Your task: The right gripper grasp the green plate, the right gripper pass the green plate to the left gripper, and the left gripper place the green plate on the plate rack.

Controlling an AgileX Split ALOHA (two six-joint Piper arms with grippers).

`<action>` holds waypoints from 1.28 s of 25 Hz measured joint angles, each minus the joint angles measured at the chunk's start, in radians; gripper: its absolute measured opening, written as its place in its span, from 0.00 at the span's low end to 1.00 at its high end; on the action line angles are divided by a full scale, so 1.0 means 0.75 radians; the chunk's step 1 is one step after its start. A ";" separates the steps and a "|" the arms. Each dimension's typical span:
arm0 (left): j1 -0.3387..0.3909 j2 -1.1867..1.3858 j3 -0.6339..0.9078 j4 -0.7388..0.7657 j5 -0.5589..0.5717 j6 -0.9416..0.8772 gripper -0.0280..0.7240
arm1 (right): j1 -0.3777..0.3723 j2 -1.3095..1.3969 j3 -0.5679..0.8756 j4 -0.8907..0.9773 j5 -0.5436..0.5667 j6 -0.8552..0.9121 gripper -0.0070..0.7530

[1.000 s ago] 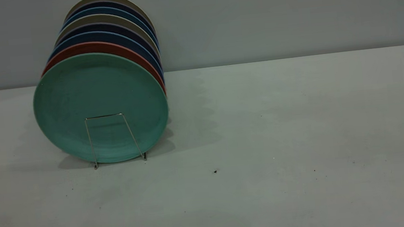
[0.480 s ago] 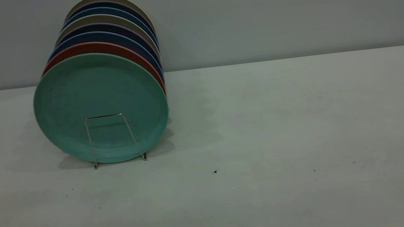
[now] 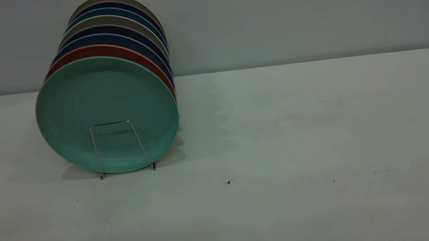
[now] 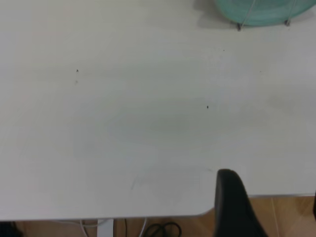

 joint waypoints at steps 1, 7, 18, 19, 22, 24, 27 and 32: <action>-0.015 -0.003 0.002 0.003 -0.002 0.000 0.59 | 0.000 -0.003 0.006 0.009 -0.024 0.004 0.68; -0.090 -0.003 0.003 0.007 -0.003 0.000 0.59 | 0.000 -0.003 0.027 0.031 -0.118 0.010 0.68; -0.097 -0.003 0.003 0.010 -0.003 -0.001 0.59 | 0.000 -0.003 0.041 0.132 -0.097 0.013 0.68; -0.097 -0.003 0.003 0.010 -0.003 -0.001 0.59 | 0.000 -0.003 0.041 0.134 -0.097 0.013 0.68; -0.097 -0.003 0.003 0.010 -0.003 -0.001 0.59 | 0.000 -0.003 0.041 0.134 -0.097 0.013 0.68; -0.097 -0.003 0.003 0.010 -0.003 -0.001 0.59 | 0.000 -0.003 0.041 0.134 -0.097 0.010 0.68; -0.097 -0.003 0.003 0.010 -0.003 -0.001 0.59 | 0.000 -0.003 0.042 0.133 -0.099 0.002 0.68; -0.097 -0.003 0.003 0.010 -0.003 -0.001 0.59 | 0.000 -0.003 0.052 0.120 -0.098 0.004 0.68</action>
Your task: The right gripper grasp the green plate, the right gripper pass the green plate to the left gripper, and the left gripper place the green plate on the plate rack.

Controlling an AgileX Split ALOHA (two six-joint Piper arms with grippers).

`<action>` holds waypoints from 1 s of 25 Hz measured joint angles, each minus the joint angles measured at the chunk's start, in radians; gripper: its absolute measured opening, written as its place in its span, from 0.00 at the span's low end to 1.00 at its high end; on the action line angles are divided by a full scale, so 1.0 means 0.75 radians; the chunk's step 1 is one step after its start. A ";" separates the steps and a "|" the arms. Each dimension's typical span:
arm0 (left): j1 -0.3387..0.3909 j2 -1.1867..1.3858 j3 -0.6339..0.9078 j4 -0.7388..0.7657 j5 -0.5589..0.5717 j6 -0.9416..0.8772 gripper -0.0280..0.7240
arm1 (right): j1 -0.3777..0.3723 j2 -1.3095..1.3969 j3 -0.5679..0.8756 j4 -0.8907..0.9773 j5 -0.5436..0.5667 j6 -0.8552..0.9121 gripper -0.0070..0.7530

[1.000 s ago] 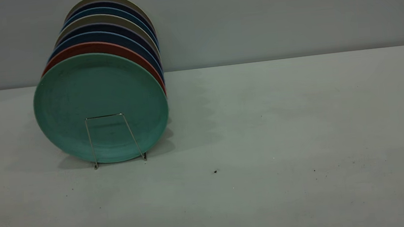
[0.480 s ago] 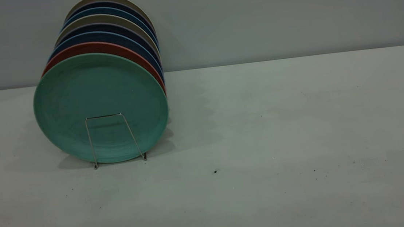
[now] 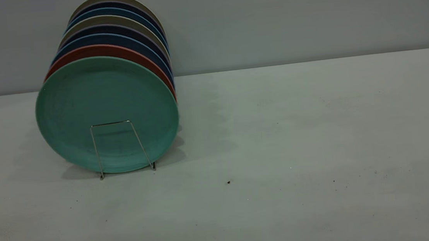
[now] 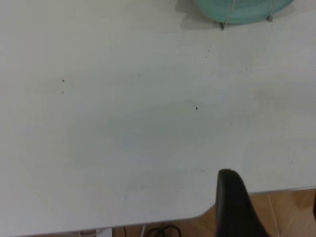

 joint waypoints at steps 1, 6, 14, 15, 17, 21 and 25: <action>0.000 0.000 0.000 0.000 0.000 0.000 0.59 | 0.000 0.000 0.002 0.000 0.000 0.000 0.68; 0.000 0.000 0.000 0.000 0.000 0.000 0.59 | 0.000 0.000 0.002 -0.001 0.000 0.000 0.68; 0.000 -0.043 0.000 0.000 -0.001 0.001 0.59 | -0.009 -0.012 0.002 -0.001 0.000 0.000 0.68; 0.000 -0.064 0.000 0.000 -0.001 0.001 0.59 | -0.032 -0.026 0.002 0.000 0.000 0.000 0.68; 0.000 -0.086 0.000 0.000 0.000 0.003 0.59 | -0.090 -0.070 0.002 0.000 0.000 0.000 0.68; -0.015 -0.092 0.000 -0.001 0.000 0.001 0.59 | -0.175 -0.171 0.002 0.001 0.001 0.000 0.68; -0.048 -0.092 0.000 -0.001 0.000 0.001 0.59 | -0.184 -0.245 0.002 0.003 0.003 0.000 0.68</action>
